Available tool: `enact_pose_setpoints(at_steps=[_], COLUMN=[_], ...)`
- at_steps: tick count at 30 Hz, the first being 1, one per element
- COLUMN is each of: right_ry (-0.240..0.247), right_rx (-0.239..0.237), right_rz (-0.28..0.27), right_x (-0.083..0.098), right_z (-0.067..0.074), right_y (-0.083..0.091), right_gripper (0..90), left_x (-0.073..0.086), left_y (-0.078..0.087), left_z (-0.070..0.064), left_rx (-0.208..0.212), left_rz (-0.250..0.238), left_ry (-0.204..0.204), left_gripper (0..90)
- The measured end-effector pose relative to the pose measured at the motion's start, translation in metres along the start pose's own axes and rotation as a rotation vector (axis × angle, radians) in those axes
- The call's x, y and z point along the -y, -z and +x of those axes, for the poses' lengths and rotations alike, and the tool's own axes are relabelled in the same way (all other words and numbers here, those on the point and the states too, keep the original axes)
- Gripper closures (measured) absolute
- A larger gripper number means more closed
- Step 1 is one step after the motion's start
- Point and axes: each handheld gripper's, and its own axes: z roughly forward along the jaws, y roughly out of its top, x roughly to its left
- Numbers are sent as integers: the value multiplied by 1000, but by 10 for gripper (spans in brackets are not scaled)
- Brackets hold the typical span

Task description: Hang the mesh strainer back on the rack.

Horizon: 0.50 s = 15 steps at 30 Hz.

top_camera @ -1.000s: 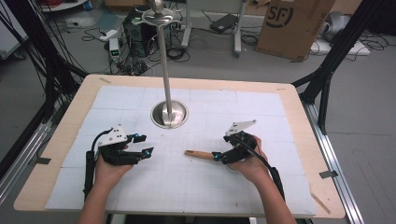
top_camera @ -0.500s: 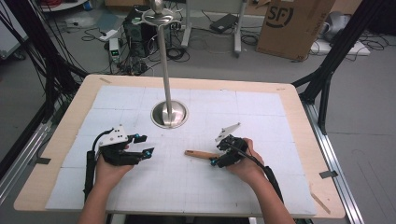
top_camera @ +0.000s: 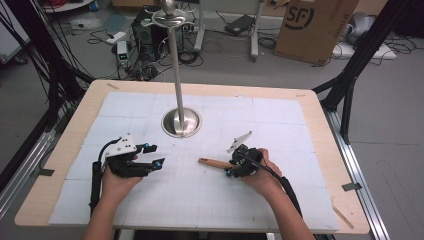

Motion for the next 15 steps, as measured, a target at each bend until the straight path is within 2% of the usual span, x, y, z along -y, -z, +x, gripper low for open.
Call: enact_pose_setpoints(at_steps=[5, 12, 15], right_ry=[-3, -12, -27], right_rx=[-3, -11, -1], right_rz=[10, 20, 32], right_x=[-1, 0, -2], right_z=[0, 0, 2], right_y=[1, 2, 1], right_gripper=[664, 664, 663], left_x=[0, 0, 0], left_y=[1, 0, 0], left_z=[0, 0, 0], left_rx=[-5, -2, -5], left_rz=[0, 3, 2], left_ry=[0, -2, -2], left_gripper=[422, 422, 422])
